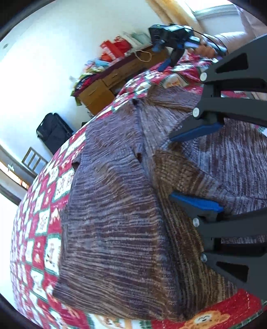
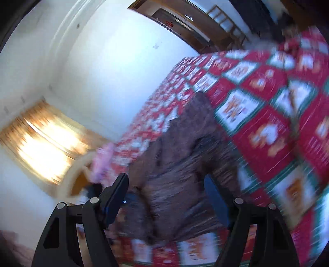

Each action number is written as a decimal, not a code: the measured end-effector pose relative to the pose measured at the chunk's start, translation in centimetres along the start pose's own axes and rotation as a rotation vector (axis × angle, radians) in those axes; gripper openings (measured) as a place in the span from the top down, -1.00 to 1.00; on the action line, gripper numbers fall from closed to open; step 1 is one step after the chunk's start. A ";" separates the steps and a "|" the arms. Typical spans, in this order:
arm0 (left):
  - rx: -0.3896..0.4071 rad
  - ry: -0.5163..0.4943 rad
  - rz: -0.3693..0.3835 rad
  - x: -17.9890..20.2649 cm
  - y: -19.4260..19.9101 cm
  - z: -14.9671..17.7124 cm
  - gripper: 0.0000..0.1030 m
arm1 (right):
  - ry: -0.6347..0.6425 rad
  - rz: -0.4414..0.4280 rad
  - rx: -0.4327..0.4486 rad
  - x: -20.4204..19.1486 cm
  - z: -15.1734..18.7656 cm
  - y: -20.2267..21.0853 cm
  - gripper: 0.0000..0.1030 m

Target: Fold small clothes

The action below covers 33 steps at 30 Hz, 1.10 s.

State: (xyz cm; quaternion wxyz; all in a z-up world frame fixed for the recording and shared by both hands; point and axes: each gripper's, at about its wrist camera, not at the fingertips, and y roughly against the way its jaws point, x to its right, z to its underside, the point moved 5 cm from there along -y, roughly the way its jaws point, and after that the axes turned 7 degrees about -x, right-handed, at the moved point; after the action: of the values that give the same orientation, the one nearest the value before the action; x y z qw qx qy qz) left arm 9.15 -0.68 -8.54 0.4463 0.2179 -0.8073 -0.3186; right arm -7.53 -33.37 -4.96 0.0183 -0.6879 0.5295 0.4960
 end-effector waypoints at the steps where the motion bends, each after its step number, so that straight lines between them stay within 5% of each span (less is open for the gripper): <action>1: 0.003 -0.003 -0.008 0.1 -0.1 0.0 -0.04 | 0.039 0.057 -0.005 0.0 -0.2 0.0 -0.49; 5: 0.017 -0.086 -0.105 1.4 -0.5 0.6 0.11 | 0.250 0.279 -0.065 -0.4 -0.2 -1.6 -0.37; 15: -0.025 -0.123 -0.103 1.8 -1.0 0.8 0.24 | 0.658 0.475 -0.302 -0.5 0.7 -7.9 -0.35; 19: -0.019 -0.117 -0.115 1.8 -1.3 0.6 0.25 | 0.709 0.423 -0.365 -0.9 -0.3 -9.9 -0.34; 20: -0.008 -0.111 -0.132 1.9 -1.3 0.5 0.33 | 0.665 0.363 -0.384 -1.1 -0.8 -10.5 -0.09; 22: 0.006 -0.104 -0.178 1.8 -1.5 0.4 0.69 | 0.500 0.207 -0.434 -1.3 -1.8 -11.3 0.09; 24: 0.019 -0.087 -0.165 1.8 -1.5 0.5 0.74 | 0.361 0.086 -0.358 -1.7 -3.5 -10.3 0.09; 26: 0.030 -0.068 -0.141 1.5 -1.3 0.8 0.78 | 0.288 0.061 -0.248 -1.2 -5.4 -8.6 0.09; 29: 0.062 -0.045 -0.116 1.3 -0.3 1.1 0.79 | 0.374 0.224 -0.203 -0.1 -5.9 -7.1 0.09; 33: 0.127 0.015 -0.102 0.5 1.5 1.1 0.80 | 0.570 0.429 -0.312 1.2 -3.6 -6.8 0.09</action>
State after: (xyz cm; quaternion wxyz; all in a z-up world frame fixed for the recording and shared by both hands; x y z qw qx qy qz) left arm 7.87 0.41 -7.63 0.4210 0.2890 -0.8103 -0.2874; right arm -0.15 -33.22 -7.36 -0.3384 -0.6665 0.5634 0.3519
